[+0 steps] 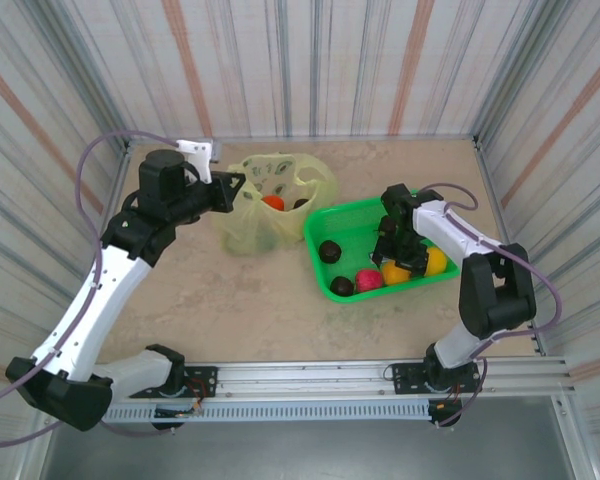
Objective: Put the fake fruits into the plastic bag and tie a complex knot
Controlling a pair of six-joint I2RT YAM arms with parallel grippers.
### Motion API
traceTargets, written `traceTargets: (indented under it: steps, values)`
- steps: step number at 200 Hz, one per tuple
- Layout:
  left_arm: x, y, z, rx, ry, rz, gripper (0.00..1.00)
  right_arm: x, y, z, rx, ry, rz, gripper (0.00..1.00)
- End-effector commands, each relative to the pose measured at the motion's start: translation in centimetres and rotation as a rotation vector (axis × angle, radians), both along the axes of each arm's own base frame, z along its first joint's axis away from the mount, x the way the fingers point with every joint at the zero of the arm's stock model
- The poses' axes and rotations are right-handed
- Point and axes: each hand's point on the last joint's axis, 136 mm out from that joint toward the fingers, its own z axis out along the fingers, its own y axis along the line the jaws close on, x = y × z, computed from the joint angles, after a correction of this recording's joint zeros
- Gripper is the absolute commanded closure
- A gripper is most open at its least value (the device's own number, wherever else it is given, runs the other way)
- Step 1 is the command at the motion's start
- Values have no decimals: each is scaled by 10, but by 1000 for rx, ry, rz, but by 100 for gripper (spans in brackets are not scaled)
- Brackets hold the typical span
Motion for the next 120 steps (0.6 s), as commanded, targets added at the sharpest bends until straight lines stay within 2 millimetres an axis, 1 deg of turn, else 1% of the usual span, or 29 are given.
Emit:
traceTargets:
  steps: [1, 25, 54, 90, 106, 120]
  values:
    - [-1, 2, 15, -21, -12, 0, 100, 7, 4, -12, 21, -10, -50, 18]
    - [-1, 4, 15, -27, -7, 6, 100, 12, 4, -16, 23, -25, -60, 21]
    - [-1, 7, 15, -34, 0, 11, 100, 14, -1, -15, 6, -48, -64, 21]
    - [1, 8, 15, -54, 14, 11, 100, 18, -2, -26, 19, -58, -98, 24]
    - [0, 8, 14, -63, 23, 8, 100, 21, 0, -31, 26, -60, -99, 23]
    - [0, 6, 13, -72, 32, 1, 100, 23, 2, -32, 38, -66, -98, 20]
